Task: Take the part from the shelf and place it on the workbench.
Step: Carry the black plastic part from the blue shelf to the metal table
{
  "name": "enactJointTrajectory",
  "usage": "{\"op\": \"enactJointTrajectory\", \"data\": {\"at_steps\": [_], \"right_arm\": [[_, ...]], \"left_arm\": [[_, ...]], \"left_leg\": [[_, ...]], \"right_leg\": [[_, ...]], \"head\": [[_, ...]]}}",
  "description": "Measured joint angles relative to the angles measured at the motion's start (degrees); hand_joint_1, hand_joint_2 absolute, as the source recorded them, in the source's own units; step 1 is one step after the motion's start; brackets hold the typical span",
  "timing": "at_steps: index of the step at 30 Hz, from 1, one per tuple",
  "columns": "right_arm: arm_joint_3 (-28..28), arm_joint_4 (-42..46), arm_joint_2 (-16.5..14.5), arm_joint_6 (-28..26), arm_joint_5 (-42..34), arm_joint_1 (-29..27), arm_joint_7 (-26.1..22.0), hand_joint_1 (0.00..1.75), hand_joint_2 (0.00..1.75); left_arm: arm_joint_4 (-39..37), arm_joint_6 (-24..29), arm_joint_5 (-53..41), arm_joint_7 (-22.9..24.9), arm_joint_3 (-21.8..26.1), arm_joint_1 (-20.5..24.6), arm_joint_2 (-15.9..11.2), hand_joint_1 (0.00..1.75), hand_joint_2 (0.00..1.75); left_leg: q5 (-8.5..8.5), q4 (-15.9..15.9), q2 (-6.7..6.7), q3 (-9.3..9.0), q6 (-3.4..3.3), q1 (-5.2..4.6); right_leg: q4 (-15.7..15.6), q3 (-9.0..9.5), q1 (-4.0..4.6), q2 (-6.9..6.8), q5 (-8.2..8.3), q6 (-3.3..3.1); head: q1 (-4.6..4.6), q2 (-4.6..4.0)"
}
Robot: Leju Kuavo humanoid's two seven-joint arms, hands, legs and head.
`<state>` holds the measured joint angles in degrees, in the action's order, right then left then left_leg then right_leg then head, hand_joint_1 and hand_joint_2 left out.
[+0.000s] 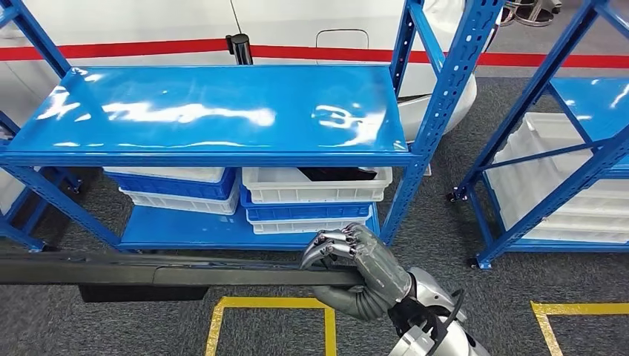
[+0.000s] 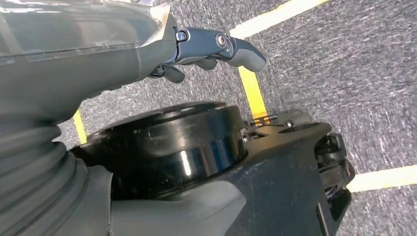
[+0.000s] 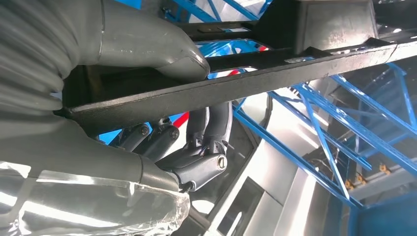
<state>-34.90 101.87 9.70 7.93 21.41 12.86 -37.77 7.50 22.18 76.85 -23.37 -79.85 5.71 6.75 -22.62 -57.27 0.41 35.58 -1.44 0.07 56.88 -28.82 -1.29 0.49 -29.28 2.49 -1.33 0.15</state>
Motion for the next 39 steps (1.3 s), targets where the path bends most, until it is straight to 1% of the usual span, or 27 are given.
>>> {"op": "enactJointTrajectory", "data": {"at_steps": [2, 4, 6, 7, 9, 10, 13, 14, 15, 17, 18, 20, 22, 23, 24, 25, 26, 27, 29, 31, 32, 33, 34, 36, 37, 38, 39], "right_arm": [[0.1, 0.0, 0.0, -0.3, 0.2, 0.0, 0.1, 1.75, 1.75], [0.2, 0.0, 0.0, -0.5, 0.4, -0.1, 0.1, 1.75, 1.75], [0.2, -0.1, 0.0, -0.7, 0.5, -0.3, 0.0, 1.75, 1.75], [0.2, -0.2, 0.0, -0.8, 0.5, -0.5, -0.1, 1.75, 1.75], [0.3, -0.4, 0.0, -0.9, 0.5, -0.7, -0.2, 1.75, 1.75], [0.3, -0.5, 0.0, -0.9, 0.5, -0.7, -0.3, 1.75, 1.75], [0.3, -0.7, -0.2, -1.1, 0.5, -0.7, -0.4, 1.75, 1.75], [0.3, -0.7, -0.2, -1.2, 0.5, -0.7, -0.5, 1.75, 1.75], [0.3, -0.7, -0.3, -1.2, 0.5, -0.7, -0.5, 1.75, 1.75], [0.4, -0.9, -0.3, -1.3, 0.5, -0.7, -0.6, 1.75, 1.75], [0.4, -0.9, -0.3, -1.3, 0.4, -0.7, -0.7, 1.75, 1.75], [0.5, -1.2, -0.2, -1.3, 0.3, -0.7, -1.0, 1.75, 1.75], [0.7, -1.5, 0.0, -1.3, -0.2, -0.7, -1.4, 1.75, 1.75], [0.7, -1.7, 0.1, -1.4, -0.5, -0.7, -1.6, 1.75, 1.75], [0.7, -1.8, 0.2, -1.4, -0.8, -0.7, -1.7, 1.75, 1.75], [0.8, -2.0, 0.4, -1.4, -1.1, -0.8, -1.8, 1.75, 1.75], [0.8, -2.2, 0.6, -1.4, -1.4, -0.8, -1.8, 1.75, 1.75], [0.7, -2.2, 0.7, -1.5, -1.7, -0.7, -1.9, 1.75, 1.75], [0.7, -2.3, 1.0, -1.8, -2.0, -0.7, -1.9, 1.75, 1.75], [0.7, -2.3, 1.3, -2.3, -2.2, -0.7, -2.0, 1.75, 1.75], [0.7, -2.4, 1.4, -2.5, -2.2, -0.7, -2.0, 1.75, 1.75], [0.6, -2.5, 1.5, -2.6, -2.2, -0.7, -2.0, 1.75, 1.75], [0.5, -2.6, 1.6, -2.7, -2.2, -0.7, -2.0, 1.75, 1.75], [0.4, -2.7, 1.6, -2.7, -2.1, -0.7, -2.0, 1.75, 1.75], [0.4, -2.7, 1.6, -2.8, -1.9, -0.8, -2.0, 1.75, 1.75], [0.3, -2.7, 1.6, -2.8, -1.6, -1.0, -2.0, 1.75, 1.75], [0.3, -2.7, 1.6, -2.8, -1.2, -1.3, -2.0, 1.75, 1.75]], "left_arm": [[0.0, 0.0, 0.0, 0.0, 0.0, 0.0, -0.1, 0.0, 1.75], [0.0, 0.0, 0.0, -0.1, 0.0, 0.0, -0.2, 0.0, 1.75], [0.0, -0.1, -0.1, -0.2, -0.1, 0.1, -0.2, 0.0, 1.75], [0.0, -0.1, -0.1, -0.2, -0.1, 0.2, -0.3, 0.0, 1.75], [0.0, -0.1, -0.1, -0.2, -0.1, 0.2, -0.3, 0.0, 1.75], [0.0, -0.1, -0.1, -0.2, -0.1, 0.2, -0.3, 0.0, 1.75], [0.0, -0.1, -0.2, 0.0, -0.1, 0.2, -0.4, 0.0, 1.75], [0.0, -0.1, -0.2, 0.0, -0.2, 0.2, -0.4, 0.0, 1.75], [0.0, -0.1, -0.3, -0.1, -0.2, 0.2, -0.4, 0.0, 1.75], [0.0, -0.3, -0.5, -0.1, -0.2, 0.1, -0.4, 0.0, 1.75], [0.0, -0.4, -0.6, -0.1, -0.3, 0.1, -0.4, 0.0, 1.75], [0.0, -0.6, -0.7, -0.2, -0.5, 0.2, -0.4, 0.0, 1.75], [0.0, -0.9, -0.8, -0.2, -0.6, 0.2, -0.4, 0.0, 1.75], [0.0, -1.0, -0.8, -0.2, -0.7, 0.2, -0.4, 0.0, 1.75], [0.0, -1.1, -0.9, -0.2, -0.7, 0.1, -0.4, 0.0, 1.75], [0.0, -1.1, -0.9, -0.2, -0.8, 0.2, -0.4, 0.0, 1.75], [0.0, -1.1, -0.9, -0.2, -0.8, 0.2, -0.4, 0.0, 1.75], [0.0, -1.1, -0.9, -0.2, -0.8, 0.2, -0.4, 0.0, 1.75], [0.1, -1.0, -0.8, -0.2, -0.8, 0.2, -0.3, 0.0, 1.75], [0.1, -0.9, -0.7, -0.2, -0.8, 0.2, -0.2, 0.0, 1.75], [0.1, -0.8, -0.7, -0.2, -0.9, 0.2, -0.3, 0.0, 1.75], [0.1, -0.8, -0.7, -0.2, -0.9, 0.2, -0.3, 0.0, 1.75], [0.1, -0.7, -0.7, -0.2, -0.9, 0.2, -0.4, 0.0, 1.75], [0.1, -0.6, -0.7, -0.2, -0.9, 0.2, -0.4, 0.0, 1.75], [0.1, -0.6, -0.8, -0.2, -1.0, 0.2, -0.4, 0.0, 1.75], [0.1, -0.6, -0.8, -0.2, -1.0, 0.3, -0.4, 0.0, 1.75], [0.1, -0.6, -0.9, -0.1, -1.0, 0.3, -0.4, 0.0, 1.75]], "left_leg": [[-1.44, -1.1, -0.12, 0.87, 0.63, 0.32], [-6.54, -6.0, -0.24, 2.61, 1.22, 0.55], [-11.46, -13.3, -0.3, 4.33, 1.64, 0.59], [-12.45, -15.9, -0.3, 4.61, 1.76, 0.61], [-11.71, -16.5, -0.29, 3.16, 1.8, 0.7], [-10.5, -14.3, -0.29, 1.28, 1.77, 0.76], [-7.92, -2.8, -0.54, -6.84, 1.42, 0.91], [-7.85, -0.2, -0.67, -8.37, 1.22, 0.81], [-7.97, 1.0, -0.78, -8.88, 0.99, 0.61], [-7.2, 1.3, -0.63, -8.29, 0.04, 0.37], [-6.6, 1.5, -0.49, -7.8, -0.6, 0.35], [-5.22, 1.9, -0.12, -6.45, -1.75, 0.39], [-3.96, 1.8, 0.06, -4.84, -2.19, 0.13], [-3.3, 1.8, 0.15, -4.0, -2.2, -0.01], [-2.63, 1.7, 0.22, -3.16, -2.2, -0.15], [-2.01, 1.5, 0.28, -2.38, -2.16, -0.27], [-1.48, 1.4, 0.3, -1.6, -2.1, -0.39], [-1.03, 1.1, 0.31, -0.93, -1.99, -0.48], [-0.2, 0.7, 0.31, -0.01, -1.54, -0.72], [0.67, 0.6, 0.35, 0.36, -0.96, -0.82], [0.96, 0.6, 0.33, 0.47, -0.67, -0.76], [0.46, 0.2, 0.18, 0.75, -0.34, -0.64], [-1.01, -0.9, 0.01, 1.24, 0.02, -0.48], [-6.37, -6.4, -0.32, 3.04, 0.75, -0.08], [-8.93, -10.2, -0.36, 4.01, 1.08, 0.13], [-10.5, -13.5, -0.38, 4.64, 1.41, 0.36], [-10.79, -15.4, -0.36, 4.49, 1.73, 0.64]], "right_leg": [[-0.1, -0.73, -0.4, -0.1, 0.66, -1.31], [-0.1, -1.69, -0.51, -0.28, 1.78, -2.61], [0.0, -2.97, -0.39, -0.39, 2.83, -3.02], [0.0, -3.54, -0.35, -0.42, 3.26, -2.96], [0.1, -4.45, -0.35, -0.44, 3.94, -2.73], [0.1, -4.81, -0.38, -0.43, 4.23, -2.57], [0.2, -5.71, -0.23, -0.34, 5.27, -1.78], [0.2, -5.88, -0.12, -0.36, 5.67, -1.37], [0.1, -5.99, -0.07, -0.41, 6.09, -0.92], [0.0, -6.15, -0.06, -0.51, 6.71, -0.04], [0.5, -6.58, -0.02, -0.52, 6.1, 0.07], [4.6, -8.31, 0.08, -0.53, 2.19, -0.55], [12.2, -10.47, 0.09, -0.51, -2.64, -1.11], [15.4, -10.94, 0.1, -0.51, -3.75, -0.92], [17.0, -10.57, 0.12, -0.51, -3.62, -0.46], [16.5, -9.19, 0.14, -0.51, -2.56, 0.09], [13.8, -6.79, 0.17, -0.51, -1.21, 0.48], [9.6, -3.68, 0.24, -0.52, -0.41, 0.52], [1.2, 1.8, 0.76, -0.51, -0.77, -0.13], [-2.0, 3.27, 1.36, -0.47, -1.42, -0.93], [-2.1, 2.87, 1.06, -0.48, -1.07, -1.33], [-2.2, 2.57, 0.76, -0.55, -0.57, -1.75], [-2.3, 2.22, 0.42, -0.66, 0.01, -2.33], [-2.3, 1.23, 0.08, -0.92, 1.28, -3.13], [-2.3, 0.54, 0.07, -1.0, 1.9, -3.34], [-2.2, -0.18, 0.06, -1.03, 2.51, -3.27], [-2.1, -1.01, 0.01, -1.04, 3.1, -3.09]], "head": [[-0.11, 0.0], [-0.2, 0.0], [-0.28, 0.0], [-0.26, 0.0], [-0.26, 0.0], [-0.28, 0.0], [-0.28, 0.0], [-0.25, 0.0], [-0.26, 0.0], [-0.23, 0.0], [-0.23, 0.0], [-0.01, 0.0], [0.17, 0.0], [0.16, 0.0], [0.16, 0.0], [0.16, 0.0], [0.15, 0.0], [0.15, 0.0], [0.09, 0.0], [0.06, 0.0], [0.08, 0.0], [0.1, 0.0], [0.01, 0.0], [-0.2, 0.0], [-0.31, 0.0], [-0.32, 0.0], [-0.32, 0.0]]}}
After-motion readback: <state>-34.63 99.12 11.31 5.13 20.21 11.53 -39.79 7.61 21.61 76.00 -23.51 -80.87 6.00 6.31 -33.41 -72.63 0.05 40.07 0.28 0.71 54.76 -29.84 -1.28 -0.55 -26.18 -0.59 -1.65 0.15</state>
